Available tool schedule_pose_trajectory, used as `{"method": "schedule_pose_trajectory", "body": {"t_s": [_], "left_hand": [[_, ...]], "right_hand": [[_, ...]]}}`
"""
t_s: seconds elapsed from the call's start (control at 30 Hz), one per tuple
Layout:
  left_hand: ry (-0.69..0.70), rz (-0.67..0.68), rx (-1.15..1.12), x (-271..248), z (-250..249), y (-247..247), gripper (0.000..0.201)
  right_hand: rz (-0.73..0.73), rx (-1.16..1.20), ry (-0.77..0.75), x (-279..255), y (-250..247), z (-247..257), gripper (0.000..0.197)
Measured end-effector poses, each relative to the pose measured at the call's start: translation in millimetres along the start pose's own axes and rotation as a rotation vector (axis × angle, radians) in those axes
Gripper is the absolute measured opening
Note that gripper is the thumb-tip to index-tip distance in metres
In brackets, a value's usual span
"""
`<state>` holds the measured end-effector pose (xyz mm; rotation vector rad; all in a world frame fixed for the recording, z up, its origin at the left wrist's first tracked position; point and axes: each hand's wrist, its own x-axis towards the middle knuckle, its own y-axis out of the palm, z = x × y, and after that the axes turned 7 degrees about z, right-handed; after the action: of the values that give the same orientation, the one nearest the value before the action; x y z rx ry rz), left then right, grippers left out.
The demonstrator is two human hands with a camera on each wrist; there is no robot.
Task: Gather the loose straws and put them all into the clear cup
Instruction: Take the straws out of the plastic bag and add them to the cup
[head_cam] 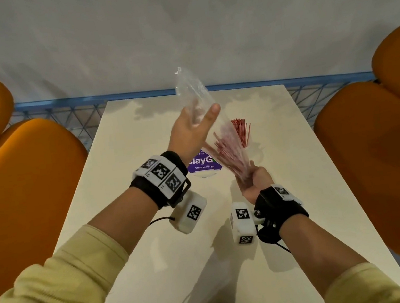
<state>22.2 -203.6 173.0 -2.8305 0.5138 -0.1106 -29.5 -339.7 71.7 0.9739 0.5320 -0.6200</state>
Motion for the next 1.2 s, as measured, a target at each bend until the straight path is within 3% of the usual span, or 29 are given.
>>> {"method": "schedule_pose_trajectory", "body": {"t_s": [0.1,0.43,0.53,0.63,0.77,0.87,1.07,1.2], "left_hand": [[-0.008,-0.003,-0.014,1.6,1.7,6.3,0.047],[0.059,-0.031,-0.598,3.7,-17.6,14.1,0.04],[0.055,-0.013,-0.663,1.8,-18.0,15.7,0.039],[0.025,0.002,-0.539,-3.1,-16.9,19.2,0.036],[0.02,0.0,-0.194,-1.4,-4.7,13.2,0.053],[0.001,0.064,-0.011,-0.8,11.4,14.5,0.036],[0.072,-0.122,-0.105,1.7,12.1,16.9,0.026],[0.033,-0.045,0.006,-1.6,19.9,23.4,0.023]], "right_hand": [[-0.016,-0.025,0.009,-1.3,0.4,-1.3,0.026],[0.01,-0.094,0.064,-5.1,-0.2,-3.7,0.019],[0.014,-0.167,0.081,-2.5,-1.3,-6.8,0.021],[0.04,-0.264,0.091,-2.2,0.1,-9.3,0.03],[0.093,-0.251,0.074,-4.1,-0.6,-6.6,0.037],[0.083,-0.257,0.068,-6.1,3.1,-6.2,0.03],[0.092,-0.154,0.07,-3.8,2.2,-9.2,0.013],[0.145,-0.204,0.053,-6.4,4.3,-8.4,0.015]]}}
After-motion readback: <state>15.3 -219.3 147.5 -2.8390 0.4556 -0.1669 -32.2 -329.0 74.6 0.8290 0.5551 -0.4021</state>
